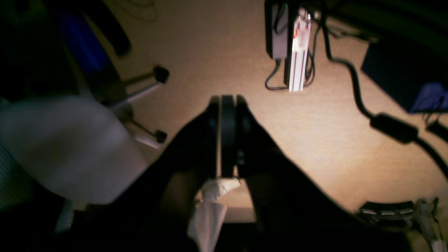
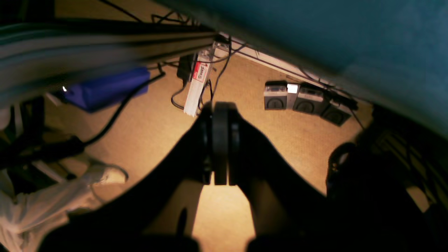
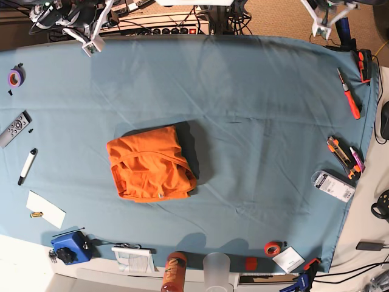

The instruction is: Layout the t-shirt on the table in an organized manner, then fold the t-shirt properly

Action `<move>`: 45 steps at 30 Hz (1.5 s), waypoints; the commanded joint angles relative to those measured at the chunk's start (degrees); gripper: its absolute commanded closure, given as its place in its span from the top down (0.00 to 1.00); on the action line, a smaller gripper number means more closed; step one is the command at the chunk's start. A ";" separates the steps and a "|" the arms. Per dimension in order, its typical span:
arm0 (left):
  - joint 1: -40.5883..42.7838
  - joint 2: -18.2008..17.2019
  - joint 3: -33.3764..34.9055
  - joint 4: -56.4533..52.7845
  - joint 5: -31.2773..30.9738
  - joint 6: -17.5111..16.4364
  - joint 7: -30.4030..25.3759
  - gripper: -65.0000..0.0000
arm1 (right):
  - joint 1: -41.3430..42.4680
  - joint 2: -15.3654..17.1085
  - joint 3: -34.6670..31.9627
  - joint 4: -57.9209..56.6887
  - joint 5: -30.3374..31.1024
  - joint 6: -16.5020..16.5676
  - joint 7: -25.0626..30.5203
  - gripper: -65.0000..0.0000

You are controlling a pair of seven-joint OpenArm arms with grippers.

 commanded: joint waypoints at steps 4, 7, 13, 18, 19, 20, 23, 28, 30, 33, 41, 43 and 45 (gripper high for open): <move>1.81 2.69 -0.11 -3.28 -0.20 -2.95 -0.35 0.00 | -3.37 1.70 0.44 0.87 0.22 0.20 0.31 0.00; 1.81 4.26 -0.11 -6.75 -2.01 -4.81 -0.22 0.00 | -5.38 1.86 0.44 0.85 0.00 0.20 0.31 0.00; 1.77 5.55 -0.07 -13.86 -7.23 -8.44 -0.07 0.00 | -7.78 1.86 0.42 0.33 0.00 0.20 0.31 0.00; 1.03 5.55 -0.07 -21.92 -7.26 -9.22 -4.22 0.00 | -7.72 1.92 0.33 -7.78 0.00 2.80 0.31 0.00; 0.35 5.55 -0.07 -23.91 -7.21 -9.27 -5.35 0.00 | -7.50 2.19 0.07 -10.16 0.07 3.48 0.31 0.00; -0.59 5.55 -0.07 -25.97 -7.19 -9.25 -6.03 0.00 | -7.06 2.80 -0.52 -12.63 0.02 3.55 0.31 0.00; -4.48 5.55 -0.07 -32.79 -7.23 -9.25 -6.49 0.00 | -5.14 4.74 -3.37 -20.35 0.00 3.55 0.31 0.00; -11.30 5.57 -0.07 -45.46 -7.26 -9.84 -8.76 0.00 | 0.46 5.35 -9.18 -33.07 -5.31 3.55 1.44 0.00; -13.62 5.57 -0.07 -50.60 -7.26 -12.22 -10.86 0.00 | 2.97 5.35 -12.37 -38.18 -9.49 3.55 3.19 0.00; -16.59 5.57 -0.07 -57.92 -7.26 -14.62 -15.56 0.00 | 6.49 5.35 -17.62 -45.79 -15.26 3.55 7.80 0.00; -23.91 6.38 -0.07 -76.56 -4.85 -16.24 -40.89 0.00 | 17.75 5.20 -31.74 -63.80 -36.52 0.90 35.04 0.00; -25.79 7.63 -0.07 -81.48 -0.31 -14.88 -46.60 0.00 | 20.20 5.22 -34.80 -67.54 -40.48 -1.27 39.80 0.00; -27.98 9.31 -0.07 -86.58 3.19 -11.65 -50.66 0.00 | 22.73 5.20 -37.77 -71.19 -43.10 -2.82 44.39 0.00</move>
